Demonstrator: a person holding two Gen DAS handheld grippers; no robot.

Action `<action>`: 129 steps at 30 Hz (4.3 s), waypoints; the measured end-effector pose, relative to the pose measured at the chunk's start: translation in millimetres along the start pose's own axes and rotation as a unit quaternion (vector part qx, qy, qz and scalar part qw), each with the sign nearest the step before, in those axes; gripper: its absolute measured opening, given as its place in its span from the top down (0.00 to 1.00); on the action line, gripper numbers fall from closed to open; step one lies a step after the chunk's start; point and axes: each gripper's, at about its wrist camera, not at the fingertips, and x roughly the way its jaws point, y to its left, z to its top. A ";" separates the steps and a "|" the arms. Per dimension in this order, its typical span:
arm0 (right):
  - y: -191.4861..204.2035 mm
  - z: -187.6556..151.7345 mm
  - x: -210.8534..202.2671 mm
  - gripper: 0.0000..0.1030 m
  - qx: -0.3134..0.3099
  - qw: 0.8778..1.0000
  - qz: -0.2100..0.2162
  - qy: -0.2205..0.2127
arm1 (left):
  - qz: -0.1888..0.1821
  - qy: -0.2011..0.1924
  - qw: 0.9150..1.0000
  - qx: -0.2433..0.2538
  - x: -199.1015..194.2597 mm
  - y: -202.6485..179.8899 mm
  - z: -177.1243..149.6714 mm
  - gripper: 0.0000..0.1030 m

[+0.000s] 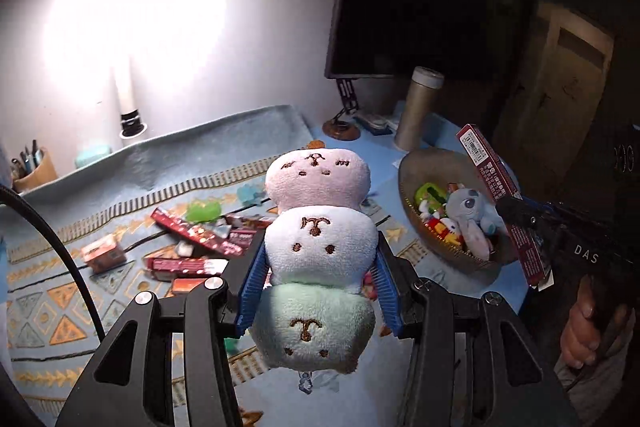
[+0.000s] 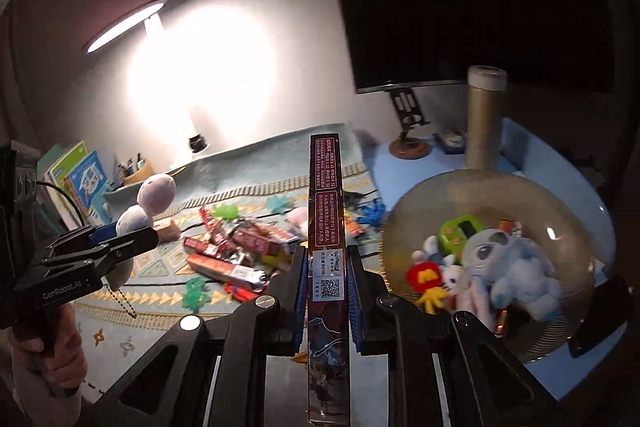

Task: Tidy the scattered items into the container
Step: 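Carry the mochi stack and red snack box to the amber bowl and release both, then grasp the green gummy toy with the left gripper while the right gripper grasps a red snack bag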

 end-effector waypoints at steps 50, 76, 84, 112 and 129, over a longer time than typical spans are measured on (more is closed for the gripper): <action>-58.7 -9.0 12.3 0.46 0.098 0.993 0.049 0.034 | -0.113 0.033 0.989 -0.087 42.9 -25.5 -21.8 0.36; 74.7 -83.4 127.1 0.41 -0.035 0.979 0.071 0.185 | 0.082 0.098 0.983 -0.132 73.6 108.4 -114.0 0.35; 68.9 -71.0 134.9 0.41 -0.044 0.982 0.049 0.178 | 0.135 0.115 0.983 -0.057 94.2 82.9 -113.3 0.64; 125.2 -78.9 167.8 0.40 -0.114 0.965 0.109 0.210 | 0.058 0.016 0.969 -0.239 49.7 147.5 -119.5 0.69; 149.0 -74.2 186.2 0.69 -0.120 0.971 0.027 0.206 | 0.053 0.015 0.970 -0.236 50.2 148.2 -119.1 0.69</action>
